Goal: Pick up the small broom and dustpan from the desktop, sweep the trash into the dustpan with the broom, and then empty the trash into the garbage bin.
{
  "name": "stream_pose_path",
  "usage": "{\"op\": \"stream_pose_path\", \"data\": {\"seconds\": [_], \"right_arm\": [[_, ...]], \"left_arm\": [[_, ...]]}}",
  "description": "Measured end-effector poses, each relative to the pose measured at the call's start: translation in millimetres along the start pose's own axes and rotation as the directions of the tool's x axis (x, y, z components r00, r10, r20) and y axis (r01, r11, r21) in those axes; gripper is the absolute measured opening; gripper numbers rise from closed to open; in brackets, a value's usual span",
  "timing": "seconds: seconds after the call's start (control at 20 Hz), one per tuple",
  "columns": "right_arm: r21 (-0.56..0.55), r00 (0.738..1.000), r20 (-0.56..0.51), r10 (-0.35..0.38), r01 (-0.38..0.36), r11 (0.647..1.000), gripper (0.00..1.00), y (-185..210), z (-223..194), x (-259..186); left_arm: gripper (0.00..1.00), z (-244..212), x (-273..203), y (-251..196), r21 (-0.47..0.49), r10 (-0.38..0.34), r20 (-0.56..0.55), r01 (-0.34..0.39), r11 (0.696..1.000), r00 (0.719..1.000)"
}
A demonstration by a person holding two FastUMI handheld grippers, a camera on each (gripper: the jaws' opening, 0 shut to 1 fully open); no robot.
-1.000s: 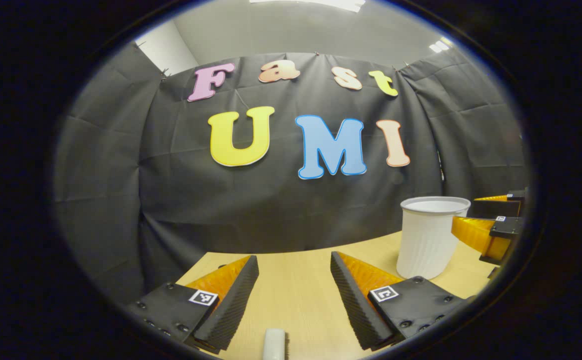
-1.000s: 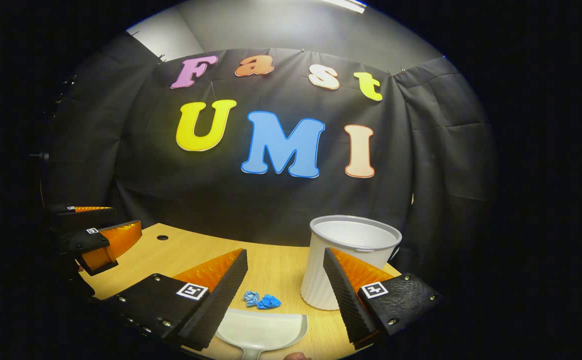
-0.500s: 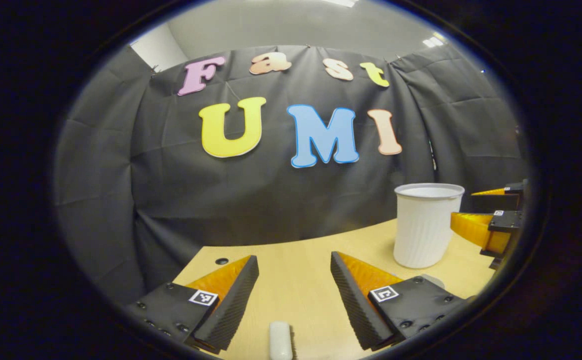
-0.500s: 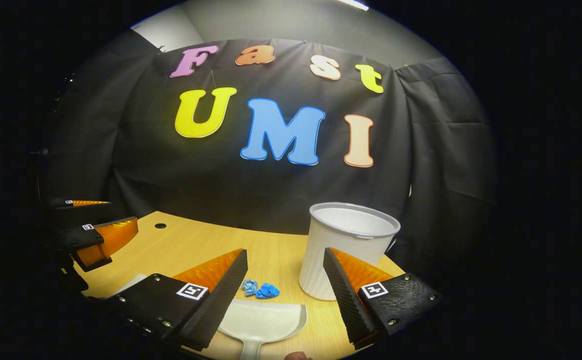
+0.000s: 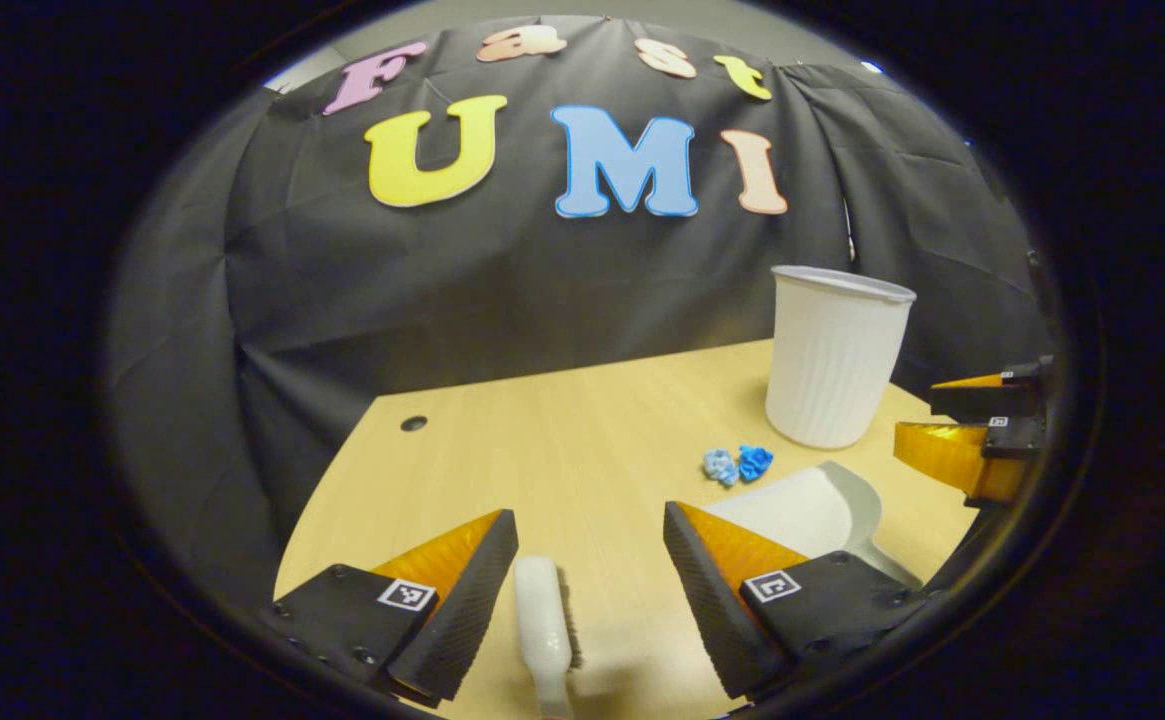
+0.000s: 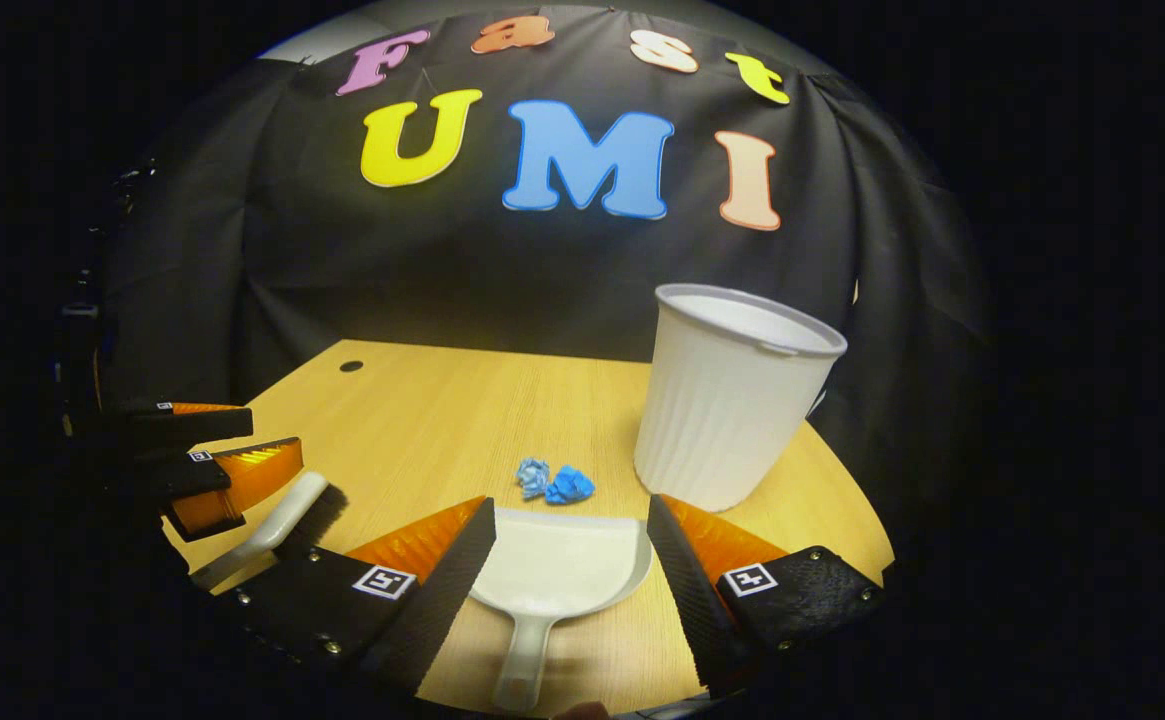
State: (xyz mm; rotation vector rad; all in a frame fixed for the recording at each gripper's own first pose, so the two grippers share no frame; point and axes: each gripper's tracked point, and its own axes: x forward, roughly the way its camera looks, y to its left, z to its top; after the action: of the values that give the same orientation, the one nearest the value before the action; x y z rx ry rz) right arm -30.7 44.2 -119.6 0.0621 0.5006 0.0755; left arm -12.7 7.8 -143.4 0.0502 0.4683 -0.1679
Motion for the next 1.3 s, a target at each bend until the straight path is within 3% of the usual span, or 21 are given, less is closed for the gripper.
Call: {"op": "stream_pose_path", "data": {"seconds": [0.1,0.35,0.4,0.7,0.75,1.0,1.3], "right_arm": [[0.0,0.997,-0.077,0.001,-0.001,1.0,0.96,2.5,-15.6,5.9],[-0.009,0.975,-0.22,0.009,-0.011,1.0,0.96,2.4,-45.9,12.9],[-0.009,0.97,-0.245,0.009,-0.012,1.0,0.96,3.7,-53.8,12.8],[0.0,0.917,-0.398,0.025,-0.027,1.0,0.96,4.5,-76.5,5.1],[0.006,0.909,-0.416,0.03,-0.031,1.0,0.96,5.1,-76.5,4.2],[0.001,0.861,-0.508,0.028,-0.032,0.999,0.96,4.3,-100.2,6.1],[0.016,0.829,-0.557,0.057,-0.057,0.998,0.96,11.2,-116.9,18.8]], "left_arm": [[0.96,-16.4,2.7,5.4,0.005,0.01,-0.057,-0.009,1.0,0.998],[1.0,-49.7,12.2,17.4,-0.024,0.028,-0.186,-0.033,0.999,0.982],[0.96,-57.4,13.8,18.5,-0.031,0.03,-0.213,-0.038,0.999,0.977],[1.0,-104.5,8.0,33.2,-0.058,0.05,-0.36,-0.076,0.995,0.931],[0.97,-111.1,6.6,35.1,-0.058,0.055,-0.38,-0.083,0.995,0.923],[1.0,-135.7,8.5,30.2,-0.07,0.036,-0.462,-0.077,0.995,0.886],[0.97,-157.1,13.5,26.5,-0.069,0.021,-0.522,-0.067,0.995,0.852]]}}
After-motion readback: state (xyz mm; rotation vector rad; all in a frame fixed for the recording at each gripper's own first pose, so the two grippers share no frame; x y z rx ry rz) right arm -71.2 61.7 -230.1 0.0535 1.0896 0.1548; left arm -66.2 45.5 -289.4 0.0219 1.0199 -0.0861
